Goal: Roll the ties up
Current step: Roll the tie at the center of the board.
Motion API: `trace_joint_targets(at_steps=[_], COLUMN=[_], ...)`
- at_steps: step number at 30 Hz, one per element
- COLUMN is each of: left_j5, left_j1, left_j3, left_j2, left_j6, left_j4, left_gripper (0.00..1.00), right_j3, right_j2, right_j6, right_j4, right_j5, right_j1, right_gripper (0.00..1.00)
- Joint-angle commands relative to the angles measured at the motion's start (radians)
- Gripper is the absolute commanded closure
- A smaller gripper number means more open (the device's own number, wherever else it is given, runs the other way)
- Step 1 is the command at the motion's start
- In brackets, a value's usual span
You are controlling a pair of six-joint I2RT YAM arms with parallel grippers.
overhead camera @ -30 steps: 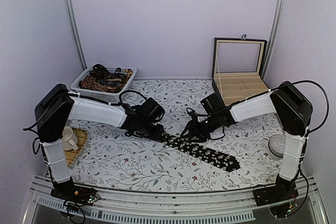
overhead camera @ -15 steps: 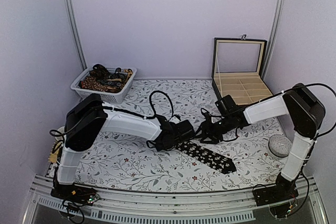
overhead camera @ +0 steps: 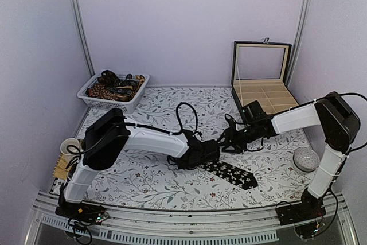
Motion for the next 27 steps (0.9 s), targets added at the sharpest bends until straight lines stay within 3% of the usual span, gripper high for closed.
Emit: trace_joint_targets(at_steps=[1, 6, 11, 22, 27], left_j5=[0.125, 0.203, 0.245, 0.176, 0.097], left_j1=[-0.038, -0.04, -0.039, -0.031, -0.03], left_j3=[0.016, -0.007, -0.021, -0.009, 0.003], left_j2=[0.112, 0.08, 0.041, 0.003, 0.025], left_j6=[-0.011, 0.012, 0.022, 0.02, 0.013], left_j4=[-0.112, -0.046, -0.011, -0.025, -0.085], left_gripper=[0.77, 0.54, 0.48, 0.49, 0.64], right_j3=[-0.016, -0.023, -0.025, -0.045, -0.045], right_j2=[-0.082, -0.084, -0.084, -0.077, -0.077], right_j6=[0.016, 0.019, 0.023, 0.046, 0.048], right_j4=[0.034, 0.036, 0.043, 0.075, 0.072], right_j5=[-0.033, -0.032, -0.036, -0.06, -0.062], right_j1=[-0.004, -0.004, -0.005, -0.004, -0.004], right_gripper=[0.51, 0.51, 0.52, 0.56, 0.57])
